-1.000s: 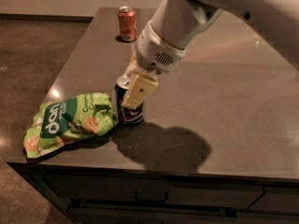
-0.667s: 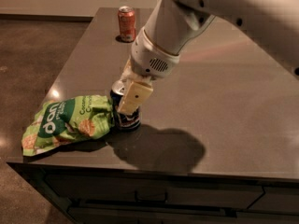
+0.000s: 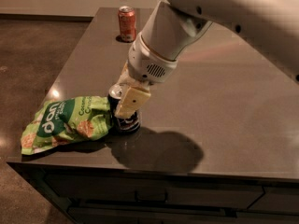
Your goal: Move pepsi can near green rice chip bag
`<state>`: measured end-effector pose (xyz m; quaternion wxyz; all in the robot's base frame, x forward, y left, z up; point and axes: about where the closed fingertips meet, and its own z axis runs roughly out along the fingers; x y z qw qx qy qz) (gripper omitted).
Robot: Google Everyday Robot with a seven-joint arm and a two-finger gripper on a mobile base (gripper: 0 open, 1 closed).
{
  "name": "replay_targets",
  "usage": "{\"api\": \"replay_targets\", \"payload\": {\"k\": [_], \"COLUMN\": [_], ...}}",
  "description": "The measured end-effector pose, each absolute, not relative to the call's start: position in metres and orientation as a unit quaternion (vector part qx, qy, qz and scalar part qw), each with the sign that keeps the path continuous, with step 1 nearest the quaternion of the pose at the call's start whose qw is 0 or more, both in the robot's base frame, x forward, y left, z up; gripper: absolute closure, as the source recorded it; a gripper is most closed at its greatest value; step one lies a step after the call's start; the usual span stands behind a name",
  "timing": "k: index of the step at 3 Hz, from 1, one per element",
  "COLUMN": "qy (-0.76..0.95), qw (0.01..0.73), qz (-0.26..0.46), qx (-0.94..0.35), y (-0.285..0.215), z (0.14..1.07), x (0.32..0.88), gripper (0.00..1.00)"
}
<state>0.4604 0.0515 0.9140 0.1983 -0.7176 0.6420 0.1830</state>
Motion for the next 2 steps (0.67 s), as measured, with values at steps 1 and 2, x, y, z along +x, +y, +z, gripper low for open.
{"api": "replay_targets", "payload": {"k": [1, 2], "qy": [0.641, 0.641], "qw": [0.199, 0.199], "qz": [0.182, 0.182], "qx": [-0.718, -0.719], "y": [0.0524, 0.0524], "z": [0.9148, 0.9148], "x": [0.4593, 0.4593], "gripper": [0.00, 0.00]}}
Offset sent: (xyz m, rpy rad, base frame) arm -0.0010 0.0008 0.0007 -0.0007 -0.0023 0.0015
